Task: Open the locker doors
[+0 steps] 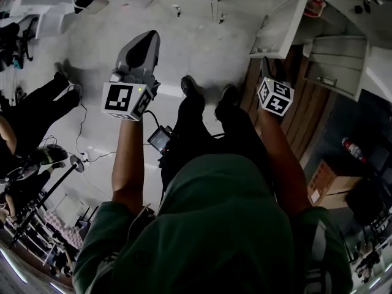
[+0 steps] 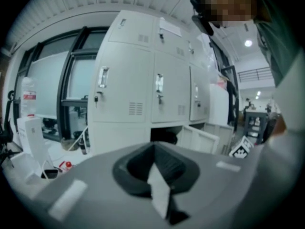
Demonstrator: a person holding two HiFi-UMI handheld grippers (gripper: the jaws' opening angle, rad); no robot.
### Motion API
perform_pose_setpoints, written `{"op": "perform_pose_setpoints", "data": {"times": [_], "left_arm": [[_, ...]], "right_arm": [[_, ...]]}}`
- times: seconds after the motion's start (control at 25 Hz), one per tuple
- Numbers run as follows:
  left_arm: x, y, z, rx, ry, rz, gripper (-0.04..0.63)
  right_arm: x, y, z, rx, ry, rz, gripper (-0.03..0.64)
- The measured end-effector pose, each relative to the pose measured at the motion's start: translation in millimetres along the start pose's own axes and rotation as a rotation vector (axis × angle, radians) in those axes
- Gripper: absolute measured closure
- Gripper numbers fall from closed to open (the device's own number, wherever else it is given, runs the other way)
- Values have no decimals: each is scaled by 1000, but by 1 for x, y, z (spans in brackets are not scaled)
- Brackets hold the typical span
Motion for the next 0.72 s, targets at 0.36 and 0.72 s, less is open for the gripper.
{"op": "perform_pose_setpoints", "data": {"times": [0.36,0.72], "left_arm": [[25,44,-21,40,-20,55,597],[20,55,-81,68,63,96,597]], "right_arm": [[-6,64,17,35,-32,19,572],[-54,84,-33,24,30,33,598]]}}
Point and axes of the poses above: the fingertips, and each gripper's own axes: x forward along the fingers, y to its right, z out of its underside, the point moved 1 cm from there along -x, backward along the fingers, and after that the axes turned 7 degrees about z, right-handed, at the moved point
